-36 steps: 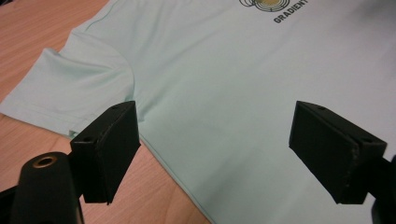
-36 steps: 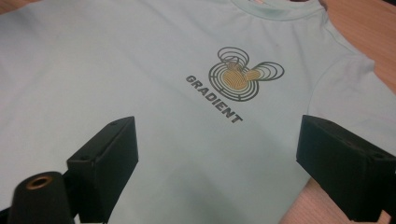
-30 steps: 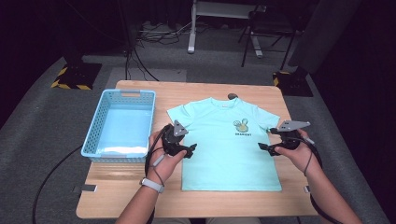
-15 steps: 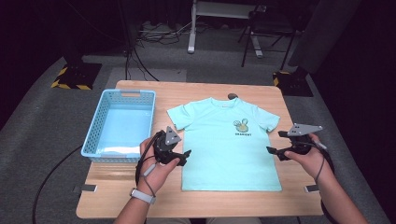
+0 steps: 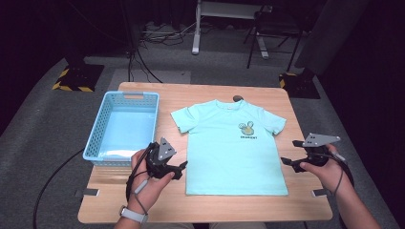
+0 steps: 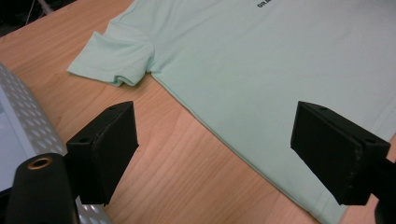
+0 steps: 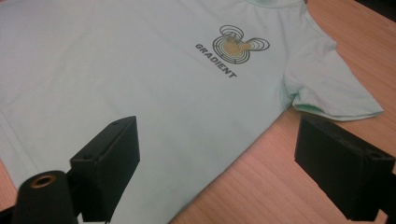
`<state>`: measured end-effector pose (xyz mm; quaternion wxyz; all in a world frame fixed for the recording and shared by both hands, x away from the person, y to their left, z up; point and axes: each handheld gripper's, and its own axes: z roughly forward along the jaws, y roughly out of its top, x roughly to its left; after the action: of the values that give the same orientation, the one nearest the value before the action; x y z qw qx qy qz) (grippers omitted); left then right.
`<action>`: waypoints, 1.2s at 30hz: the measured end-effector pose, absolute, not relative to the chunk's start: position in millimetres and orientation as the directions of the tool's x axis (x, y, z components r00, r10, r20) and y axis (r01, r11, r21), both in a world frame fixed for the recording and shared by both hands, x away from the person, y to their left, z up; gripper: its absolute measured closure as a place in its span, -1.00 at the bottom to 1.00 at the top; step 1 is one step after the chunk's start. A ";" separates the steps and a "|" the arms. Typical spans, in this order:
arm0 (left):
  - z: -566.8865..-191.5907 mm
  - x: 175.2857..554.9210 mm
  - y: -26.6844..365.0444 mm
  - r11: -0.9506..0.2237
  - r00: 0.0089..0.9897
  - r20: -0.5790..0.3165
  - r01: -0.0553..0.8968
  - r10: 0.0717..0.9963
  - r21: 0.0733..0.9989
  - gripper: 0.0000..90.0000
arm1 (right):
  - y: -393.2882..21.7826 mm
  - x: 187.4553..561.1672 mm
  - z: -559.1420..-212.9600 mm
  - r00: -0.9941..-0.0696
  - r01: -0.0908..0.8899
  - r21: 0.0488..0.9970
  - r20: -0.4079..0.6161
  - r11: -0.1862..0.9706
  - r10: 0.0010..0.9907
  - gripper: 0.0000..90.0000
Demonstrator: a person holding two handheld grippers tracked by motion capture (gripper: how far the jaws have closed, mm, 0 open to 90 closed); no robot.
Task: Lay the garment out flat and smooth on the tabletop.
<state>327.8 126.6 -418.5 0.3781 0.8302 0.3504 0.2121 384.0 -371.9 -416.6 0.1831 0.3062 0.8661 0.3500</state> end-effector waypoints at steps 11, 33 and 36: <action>-436.3 301.4 153.0 -0.478 0.634 0.107 0.450 0.766 0.755 -0.69 | -391.1 368.3 -430.9 -0.726 0.444 0.710 -0.073 0.547 0.684 -0.69; -478.8 271.7 207.9 -0.424 0.550 0.068 0.554 0.832 0.716 -0.71 | -412.6 338.1 -466.5 -0.691 0.509 0.700 -0.015 0.501 0.723 -0.70; -482.2 270.0 211.1 -0.417 0.545 0.059 0.563 0.836 0.714 -0.72 | -416.3 334.8 -474.6 -0.682 0.525 0.695 -0.002 0.492 0.732 -0.71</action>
<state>270.0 211.1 -482.2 0.3280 0.8154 0.4289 0.2087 334.8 -416.3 -474.6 0.1504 0.3694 0.8504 0.3431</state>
